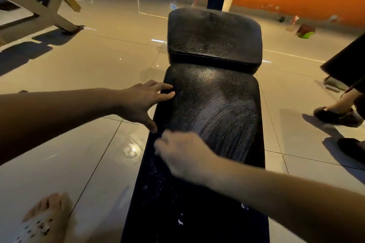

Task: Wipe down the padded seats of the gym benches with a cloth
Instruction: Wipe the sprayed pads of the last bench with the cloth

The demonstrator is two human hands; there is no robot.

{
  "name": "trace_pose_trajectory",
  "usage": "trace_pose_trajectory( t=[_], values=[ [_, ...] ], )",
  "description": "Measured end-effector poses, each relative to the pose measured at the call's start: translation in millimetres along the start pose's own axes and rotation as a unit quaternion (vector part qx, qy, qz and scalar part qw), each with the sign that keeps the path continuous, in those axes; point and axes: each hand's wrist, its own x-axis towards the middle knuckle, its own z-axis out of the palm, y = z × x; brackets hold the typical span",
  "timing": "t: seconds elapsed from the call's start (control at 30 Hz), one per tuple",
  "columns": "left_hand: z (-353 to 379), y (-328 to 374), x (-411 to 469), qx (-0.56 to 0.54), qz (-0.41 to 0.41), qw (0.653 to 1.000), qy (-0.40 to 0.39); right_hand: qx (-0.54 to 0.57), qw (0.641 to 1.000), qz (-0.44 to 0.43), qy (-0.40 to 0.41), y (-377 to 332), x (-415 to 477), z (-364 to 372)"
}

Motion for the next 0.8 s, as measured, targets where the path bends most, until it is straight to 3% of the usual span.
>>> trace_pose_trajectory(
  t=[0.07, 0.13, 0.23, 0.33, 0.4, 0.5, 0.63, 0.7, 0.8],
  values=[
    [2, -2, -1, -0.002, 0.004, 1.0, 0.004, 0.021, 0.994, -0.085, -0.069, -11, -21, -1],
    [4, -2, 0, 0.003, 0.005, 1.0, 0.011, 0.002, 0.996, -0.074, -0.042, 13, -20, -8],
    [6, 1, 0, 0.012, 0.003, 1.0, 0.022, -0.125, 0.986, 0.089, 0.068, 89, 16, -29],
    [6, 1, 0, 0.006, 0.007, 1.0, 0.027, -0.147, 0.959, 0.226, 0.088, 125, 45, -43],
    [3, -3, -1, -0.001, 0.014, 1.0, 0.026, -0.131, 0.964, 0.208, 0.099, 101, 52, -33],
    [-4, -19, -7, 0.028, 0.028, 0.998, 0.043, -0.051, 0.992, 0.098, 0.061, 31, 44, -7],
    [-5, -28, -16, 0.025, 0.005, 0.998, 0.054, 0.004, 0.988, -0.113, -0.103, -26, 12, -3],
    [-2, -26, -18, 0.018, -0.004, 0.998, 0.054, -0.019, 0.993, -0.088, -0.071, -3, 22, -5],
    [-1, -23, -24, -0.015, -0.022, 0.998, 0.055, -0.114, 0.989, 0.083, 0.043, 62, 64, -27]
  ],
)
